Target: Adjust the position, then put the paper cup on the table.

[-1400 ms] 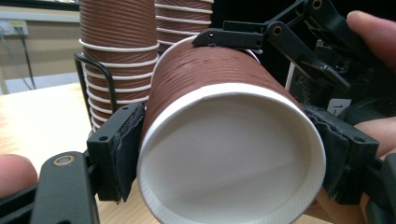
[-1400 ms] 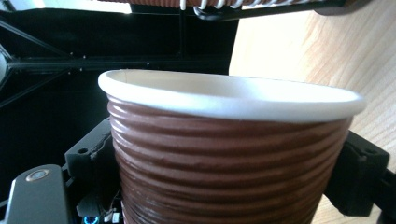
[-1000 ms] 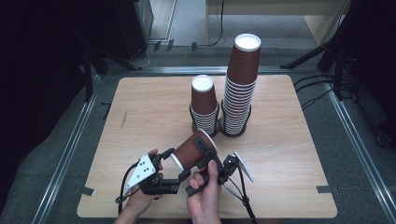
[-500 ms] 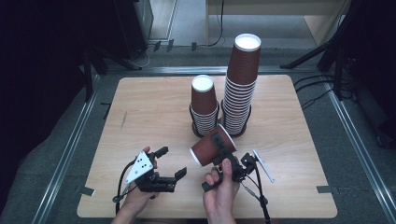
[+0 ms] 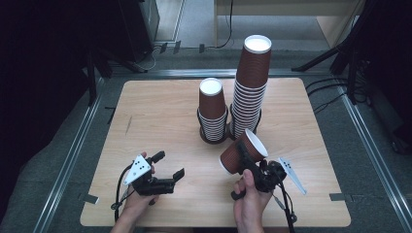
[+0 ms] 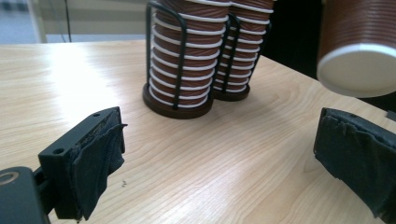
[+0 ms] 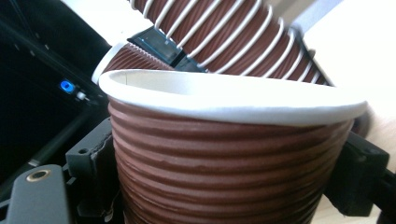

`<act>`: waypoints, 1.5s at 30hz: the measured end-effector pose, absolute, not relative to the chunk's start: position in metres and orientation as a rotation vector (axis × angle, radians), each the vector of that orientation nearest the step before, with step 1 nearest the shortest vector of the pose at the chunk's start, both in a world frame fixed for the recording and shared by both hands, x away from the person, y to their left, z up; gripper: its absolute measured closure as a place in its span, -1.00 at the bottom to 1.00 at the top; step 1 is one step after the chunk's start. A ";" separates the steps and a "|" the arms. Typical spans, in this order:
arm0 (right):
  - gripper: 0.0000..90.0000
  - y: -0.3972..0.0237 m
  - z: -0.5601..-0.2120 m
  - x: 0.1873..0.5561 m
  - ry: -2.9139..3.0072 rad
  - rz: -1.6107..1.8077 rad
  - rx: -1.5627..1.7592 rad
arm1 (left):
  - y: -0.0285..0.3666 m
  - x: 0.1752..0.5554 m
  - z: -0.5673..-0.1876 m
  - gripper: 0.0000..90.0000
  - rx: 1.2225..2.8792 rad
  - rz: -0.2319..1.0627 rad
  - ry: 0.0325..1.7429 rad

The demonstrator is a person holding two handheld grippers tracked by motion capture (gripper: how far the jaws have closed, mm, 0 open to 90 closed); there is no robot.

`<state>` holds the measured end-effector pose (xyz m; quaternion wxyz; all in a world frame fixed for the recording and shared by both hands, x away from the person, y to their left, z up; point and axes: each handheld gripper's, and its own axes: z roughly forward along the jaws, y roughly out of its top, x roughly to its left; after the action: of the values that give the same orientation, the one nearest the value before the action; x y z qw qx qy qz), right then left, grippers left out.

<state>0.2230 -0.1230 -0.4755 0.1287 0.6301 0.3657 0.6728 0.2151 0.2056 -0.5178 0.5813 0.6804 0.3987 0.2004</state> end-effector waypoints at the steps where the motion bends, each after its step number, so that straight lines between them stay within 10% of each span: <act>1: -0.69 -0.125 -0.475 0.223 1.078 1.934 1.808 | 0.207 0.215 -0.518 -0.95 1.585 0.470 0.937; 45: -0.70 -0.210 -0.514 0.272 1.258 1.314 1.217 | 0.221 0.219 -0.526 -0.95 1.584 0.474 1.025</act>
<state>0.2724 -0.2100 -0.5139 0.4588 0.4940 0.5107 0.5335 0.2190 0.2210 -0.5260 0.5631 0.6730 0.4353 0.2013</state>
